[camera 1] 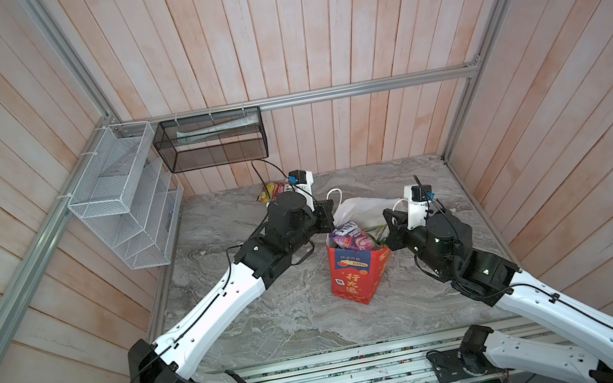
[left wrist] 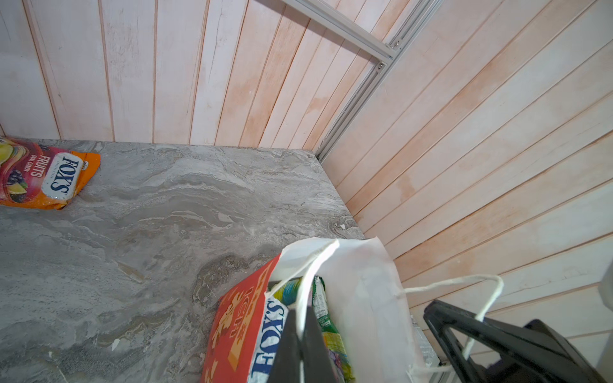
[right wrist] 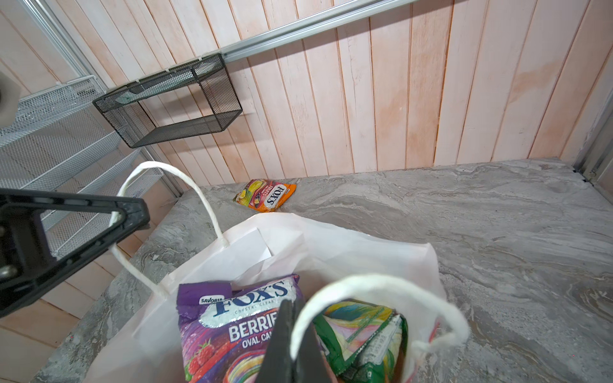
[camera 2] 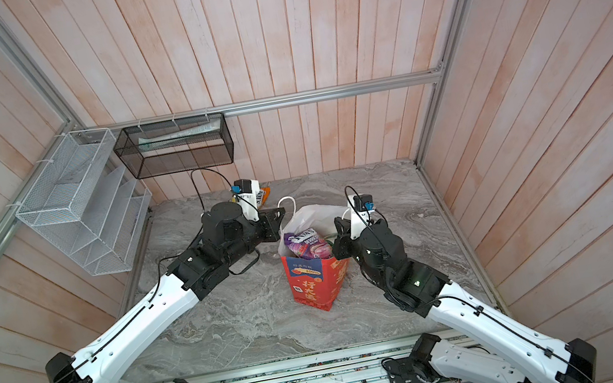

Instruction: Place the snacks into the paper bag

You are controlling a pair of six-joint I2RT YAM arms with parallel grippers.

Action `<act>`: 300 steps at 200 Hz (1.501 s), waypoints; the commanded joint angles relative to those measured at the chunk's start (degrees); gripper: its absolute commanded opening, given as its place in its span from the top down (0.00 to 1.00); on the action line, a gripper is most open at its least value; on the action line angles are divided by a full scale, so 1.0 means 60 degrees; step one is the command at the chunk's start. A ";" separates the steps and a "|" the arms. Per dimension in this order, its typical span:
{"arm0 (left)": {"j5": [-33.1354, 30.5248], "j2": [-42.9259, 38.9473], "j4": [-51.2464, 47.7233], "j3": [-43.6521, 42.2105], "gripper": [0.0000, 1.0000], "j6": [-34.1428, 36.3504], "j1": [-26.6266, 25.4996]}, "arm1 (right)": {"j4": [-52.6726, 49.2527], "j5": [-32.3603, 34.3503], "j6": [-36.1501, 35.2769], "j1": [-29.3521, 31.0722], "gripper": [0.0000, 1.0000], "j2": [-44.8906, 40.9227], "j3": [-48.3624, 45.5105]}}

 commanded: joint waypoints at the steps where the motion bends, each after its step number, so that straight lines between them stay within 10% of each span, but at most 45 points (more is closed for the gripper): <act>1: -0.0292 -0.0723 0.1383 -0.0335 1.00 -0.0127 -0.0024 | 0.0886 -0.0050 -0.0321 0.0066 1.00 -0.0409 -0.0022; 24: -0.0948 -0.0781 0.1491 -0.0668 0.96 -0.0350 0.0081 | 0.0937 -0.0136 -0.0313 0.0056 1.00 -0.0464 -0.0070; 73: -0.0086 -0.0651 0.1480 -0.0538 0.39 -0.0493 0.0190 | 0.0719 0.0092 -0.0219 0.0063 1.00 -0.0181 0.0040; 129: 0.0042 -0.1868 0.1666 -0.0967 0.00 -0.0591 0.0168 | 0.0667 0.0202 -0.0180 0.0059 1.00 -0.0156 0.0034; 250: -0.3795 -0.3914 0.1777 -0.2558 0.00 -0.1548 0.0270 | 0.0650 0.0193 -0.0111 0.0055 1.00 0.0001 0.0054; 300: -0.3042 -0.2940 0.1491 -0.2463 0.00 -0.1804 0.1687 | 0.0643 0.0182 -0.0118 0.0060 1.00 0.0070 0.0057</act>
